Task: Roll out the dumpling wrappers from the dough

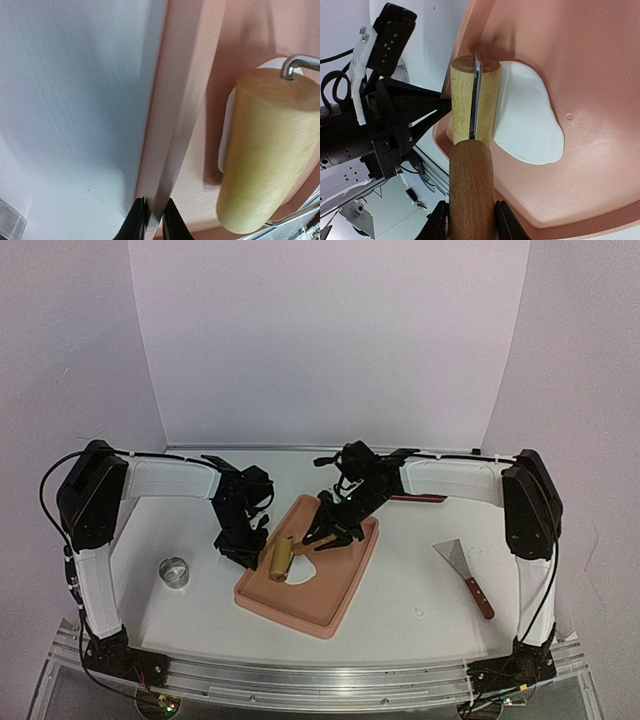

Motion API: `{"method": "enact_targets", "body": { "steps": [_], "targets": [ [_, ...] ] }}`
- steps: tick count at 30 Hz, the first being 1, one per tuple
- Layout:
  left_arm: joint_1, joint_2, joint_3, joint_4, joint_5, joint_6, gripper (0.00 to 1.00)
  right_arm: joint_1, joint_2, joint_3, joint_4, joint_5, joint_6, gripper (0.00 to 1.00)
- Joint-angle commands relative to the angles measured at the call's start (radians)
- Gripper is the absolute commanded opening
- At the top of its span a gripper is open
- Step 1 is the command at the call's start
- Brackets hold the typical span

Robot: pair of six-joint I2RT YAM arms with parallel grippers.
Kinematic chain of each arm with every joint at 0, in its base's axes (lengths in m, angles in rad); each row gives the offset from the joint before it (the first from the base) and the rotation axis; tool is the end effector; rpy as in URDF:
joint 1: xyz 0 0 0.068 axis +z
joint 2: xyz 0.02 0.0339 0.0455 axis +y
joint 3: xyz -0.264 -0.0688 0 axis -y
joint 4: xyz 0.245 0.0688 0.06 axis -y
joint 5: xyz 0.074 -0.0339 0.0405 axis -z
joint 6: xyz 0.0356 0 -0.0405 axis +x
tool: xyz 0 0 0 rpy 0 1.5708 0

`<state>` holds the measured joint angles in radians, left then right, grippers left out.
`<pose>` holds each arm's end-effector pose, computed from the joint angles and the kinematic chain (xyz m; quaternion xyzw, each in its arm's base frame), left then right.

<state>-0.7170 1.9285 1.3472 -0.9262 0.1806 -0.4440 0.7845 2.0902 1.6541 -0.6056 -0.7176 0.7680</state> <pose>0.2649 -0.2394 0.1676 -0.1383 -0.9858 0.0927 0.0231 0.3015 0.3340 0.2065 0.0993 -0.9030 -0.4134 0.0628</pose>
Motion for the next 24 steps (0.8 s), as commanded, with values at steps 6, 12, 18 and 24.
{"method": "enact_targets", "body": {
  "steps": [6,12,18,24],
  "targets": [
    [0.005,-0.033,-0.048,-0.021,-0.033,-0.024,0.11,-0.087,-0.022,-0.352,-0.24,0.287,-0.066,0.0],
    [0.007,-0.031,-0.053,-0.014,-0.032,-0.028,0.11,-0.106,-0.073,-0.471,-0.232,0.323,-0.089,0.0],
    [0.007,-0.024,-0.052,-0.002,-0.023,-0.035,0.11,-0.11,-0.093,-0.475,-0.233,0.302,-0.089,0.0],
    [0.006,-0.006,-0.035,0.005,-0.011,-0.033,0.11,-0.044,-0.037,-0.349,-0.239,0.258,-0.071,0.0]
  ]
}}
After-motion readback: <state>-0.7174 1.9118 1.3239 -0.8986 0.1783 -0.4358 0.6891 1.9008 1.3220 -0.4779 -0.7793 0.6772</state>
